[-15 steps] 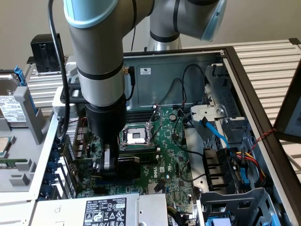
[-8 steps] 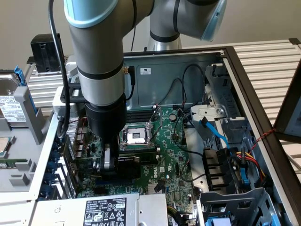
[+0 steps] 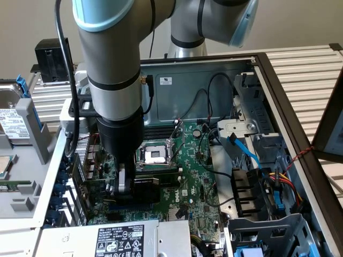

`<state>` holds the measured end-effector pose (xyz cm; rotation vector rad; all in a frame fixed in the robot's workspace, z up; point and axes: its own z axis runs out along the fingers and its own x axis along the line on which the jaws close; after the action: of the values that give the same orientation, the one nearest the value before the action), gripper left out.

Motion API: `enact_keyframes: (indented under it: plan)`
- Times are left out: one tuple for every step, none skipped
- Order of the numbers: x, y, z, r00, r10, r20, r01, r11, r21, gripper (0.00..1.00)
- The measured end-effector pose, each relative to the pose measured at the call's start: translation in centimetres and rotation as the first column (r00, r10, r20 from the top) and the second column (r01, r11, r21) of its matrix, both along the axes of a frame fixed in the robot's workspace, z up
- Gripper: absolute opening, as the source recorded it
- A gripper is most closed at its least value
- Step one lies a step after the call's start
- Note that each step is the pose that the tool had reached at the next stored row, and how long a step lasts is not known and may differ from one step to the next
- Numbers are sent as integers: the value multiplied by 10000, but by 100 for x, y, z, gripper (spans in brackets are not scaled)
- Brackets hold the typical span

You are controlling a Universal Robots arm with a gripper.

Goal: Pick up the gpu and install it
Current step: 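Insert the gpu into the slot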

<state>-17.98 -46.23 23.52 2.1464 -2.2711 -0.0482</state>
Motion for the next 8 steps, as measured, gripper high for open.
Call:
enact_keyframes:
  plan:
    - [-1, 0, 0, 10000, 0, -1, 0, 10000, -1, 28]
    - [-2, 0, 1, 10000, 0, -2, 0, 10000, -2, 28]
    - [-3, 0, 0, 10000, -1, -1, 1, 10000, -1, 28]
    - [-4, 0, 0, 10000, -1, -1, 1, 10000, 0, 28]
    - [-5, 0, 0, 10000, 0, -1, 0, 10000, -1, 28]
    - [-6, 0, 0, 10000, 0, -1, 0, 10000, -1, 28]
    - [-6, 0, 0, 10000, 0, -1, 0, 10000, -1, 28]
    - [-8, 0, 0, 10000, 0, 0, 0, 10000, -1, 28]
